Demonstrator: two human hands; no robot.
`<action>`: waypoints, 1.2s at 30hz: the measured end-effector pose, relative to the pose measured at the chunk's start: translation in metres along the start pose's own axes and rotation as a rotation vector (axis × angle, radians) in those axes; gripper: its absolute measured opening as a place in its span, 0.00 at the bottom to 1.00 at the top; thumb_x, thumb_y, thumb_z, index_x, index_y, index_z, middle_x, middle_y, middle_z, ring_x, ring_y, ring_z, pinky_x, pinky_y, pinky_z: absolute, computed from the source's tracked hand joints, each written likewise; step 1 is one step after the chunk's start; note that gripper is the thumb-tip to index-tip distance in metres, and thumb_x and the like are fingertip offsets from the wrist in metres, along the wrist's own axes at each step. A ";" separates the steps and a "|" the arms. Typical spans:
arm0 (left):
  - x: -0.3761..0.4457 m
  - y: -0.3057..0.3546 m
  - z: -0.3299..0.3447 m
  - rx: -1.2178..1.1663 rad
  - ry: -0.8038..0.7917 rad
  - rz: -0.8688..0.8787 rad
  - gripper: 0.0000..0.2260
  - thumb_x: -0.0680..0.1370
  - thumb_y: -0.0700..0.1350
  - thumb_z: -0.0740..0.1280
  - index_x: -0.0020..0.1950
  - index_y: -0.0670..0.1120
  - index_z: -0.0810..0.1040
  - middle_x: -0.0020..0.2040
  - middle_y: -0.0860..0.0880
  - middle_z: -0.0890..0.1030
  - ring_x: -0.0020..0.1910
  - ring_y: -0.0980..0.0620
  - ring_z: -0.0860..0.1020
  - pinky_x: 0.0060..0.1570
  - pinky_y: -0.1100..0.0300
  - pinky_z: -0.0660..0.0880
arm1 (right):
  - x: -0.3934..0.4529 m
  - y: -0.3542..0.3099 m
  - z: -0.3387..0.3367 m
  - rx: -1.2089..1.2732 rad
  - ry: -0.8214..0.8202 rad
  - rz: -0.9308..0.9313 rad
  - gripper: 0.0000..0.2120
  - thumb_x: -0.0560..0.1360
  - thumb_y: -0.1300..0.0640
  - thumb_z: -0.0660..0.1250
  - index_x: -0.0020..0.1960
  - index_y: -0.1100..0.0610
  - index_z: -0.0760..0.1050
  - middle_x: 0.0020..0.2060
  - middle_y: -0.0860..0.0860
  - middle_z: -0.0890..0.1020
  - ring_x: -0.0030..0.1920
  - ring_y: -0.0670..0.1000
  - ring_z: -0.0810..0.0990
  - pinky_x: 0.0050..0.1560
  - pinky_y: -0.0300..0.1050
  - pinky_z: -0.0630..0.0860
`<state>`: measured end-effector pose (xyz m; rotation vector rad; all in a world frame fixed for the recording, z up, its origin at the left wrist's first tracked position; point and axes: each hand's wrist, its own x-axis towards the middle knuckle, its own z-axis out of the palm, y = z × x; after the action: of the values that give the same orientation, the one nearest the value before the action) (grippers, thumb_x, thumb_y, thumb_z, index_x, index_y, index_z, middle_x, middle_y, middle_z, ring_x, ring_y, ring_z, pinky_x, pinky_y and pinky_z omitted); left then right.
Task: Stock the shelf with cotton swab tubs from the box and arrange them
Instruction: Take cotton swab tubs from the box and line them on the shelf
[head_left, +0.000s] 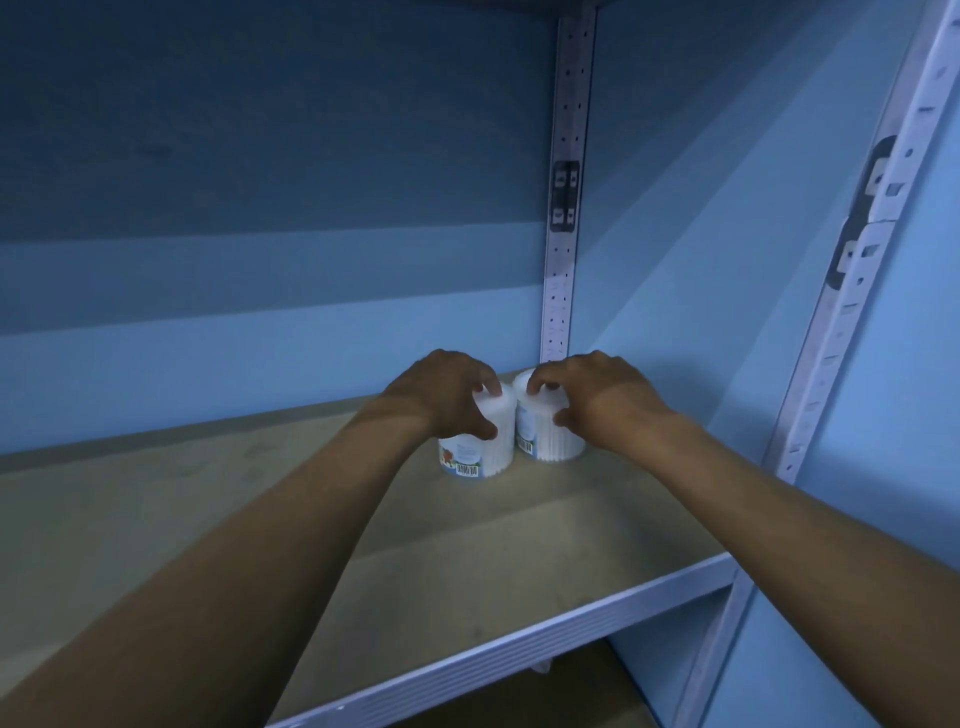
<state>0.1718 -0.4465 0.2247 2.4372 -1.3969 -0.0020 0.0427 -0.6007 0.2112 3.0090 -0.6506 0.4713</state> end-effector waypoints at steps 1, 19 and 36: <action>0.007 -0.001 0.001 0.003 0.001 0.000 0.22 0.68 0.50 0.78 0.61 0.55 0.80 0.61 0.53 0.79 0.61 0.51 0.74 0.60 0.56 0.73 | 0.007 0.002 0.002 -0.002 -0.007 0.001 0.21 0.74 0.60 0.69 0.61 0.39 0.75 0.61 0.50 0.79 0.57 0.56 0.79 0.50 0.45 0.71; 0.097 -0.020 0.013 0.054 0.034 -0.012 0.23 0.69 0.52 0.78 0.62 0.52 0.80 0.62 0.51 0.78 0.60 0.49 0.75 0.59 0.56 0.74 | 0.083 0.035 0.041 -0.004 0.099 -0.039 0.21 0.73 0.60 0.70 0.62 0.42 0.75 0.57 0.50 0.82 0.56 0.57 0.79 0.55 0.48 0.75; 0.130 -0.032 0.026 0.031 0.097 -0.021 0.21 0.72 0.49 0.76 0.63 0.52 0.79 0.65 0.50 0.76 0.63 0.50 0.73 0.60 0.58 0.72 | 0.124 0.046 0.059 -0.039 0.120 -0.035 0.21 0.74 0.62 0.70 0.63 0.44 0.74 0.57 0.53 0.82 0.54 0.59 0.79 0.55 0.50 0.77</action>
<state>0.2619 -0.5484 0.2118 2.4416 -1.3388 0.1323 0.1485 -0.6980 0.1905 2.9229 -0.5902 0.6234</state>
